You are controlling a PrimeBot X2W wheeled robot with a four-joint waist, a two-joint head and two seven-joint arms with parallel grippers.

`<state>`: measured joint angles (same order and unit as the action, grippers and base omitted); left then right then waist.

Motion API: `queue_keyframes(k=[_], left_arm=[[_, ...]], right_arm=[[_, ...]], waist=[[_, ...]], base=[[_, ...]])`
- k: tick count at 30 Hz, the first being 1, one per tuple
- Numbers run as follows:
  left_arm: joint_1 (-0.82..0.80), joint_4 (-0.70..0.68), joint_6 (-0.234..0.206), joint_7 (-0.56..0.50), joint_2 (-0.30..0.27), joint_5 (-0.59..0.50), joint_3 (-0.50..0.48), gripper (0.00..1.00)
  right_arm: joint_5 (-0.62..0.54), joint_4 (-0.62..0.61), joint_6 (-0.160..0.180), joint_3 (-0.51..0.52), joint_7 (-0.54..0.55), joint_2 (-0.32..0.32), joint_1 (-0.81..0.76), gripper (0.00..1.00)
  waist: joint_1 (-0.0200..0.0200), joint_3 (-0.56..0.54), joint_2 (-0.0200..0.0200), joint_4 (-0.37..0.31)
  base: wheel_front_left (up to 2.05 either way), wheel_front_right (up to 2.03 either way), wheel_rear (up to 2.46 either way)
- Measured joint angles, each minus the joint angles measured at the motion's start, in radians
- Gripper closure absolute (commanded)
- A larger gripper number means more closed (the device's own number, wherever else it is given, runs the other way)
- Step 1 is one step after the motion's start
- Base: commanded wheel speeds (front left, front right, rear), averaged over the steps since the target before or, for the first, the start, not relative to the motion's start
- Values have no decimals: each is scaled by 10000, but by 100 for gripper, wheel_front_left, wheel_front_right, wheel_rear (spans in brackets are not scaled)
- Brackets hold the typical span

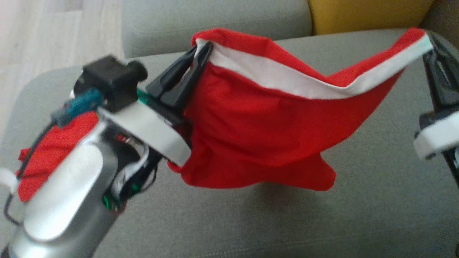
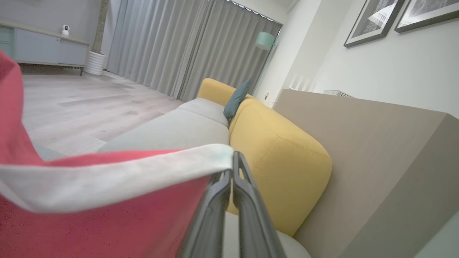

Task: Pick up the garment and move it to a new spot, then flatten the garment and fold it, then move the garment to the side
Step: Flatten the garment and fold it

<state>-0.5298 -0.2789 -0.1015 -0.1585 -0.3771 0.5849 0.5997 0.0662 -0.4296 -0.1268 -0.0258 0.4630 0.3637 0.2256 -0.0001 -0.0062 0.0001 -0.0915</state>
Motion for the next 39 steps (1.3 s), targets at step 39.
queue_keyframes(k=[39], left_arm=[[-3880, 8751, 2261, 4125, 2123, -650, -328, 100]], right_arm=[[-1572, 13819, -6, -671, -6757, -1701, 7871, 100]], waist=[[0, 3971, -1, -131]], base=[[0, 0, 0]])
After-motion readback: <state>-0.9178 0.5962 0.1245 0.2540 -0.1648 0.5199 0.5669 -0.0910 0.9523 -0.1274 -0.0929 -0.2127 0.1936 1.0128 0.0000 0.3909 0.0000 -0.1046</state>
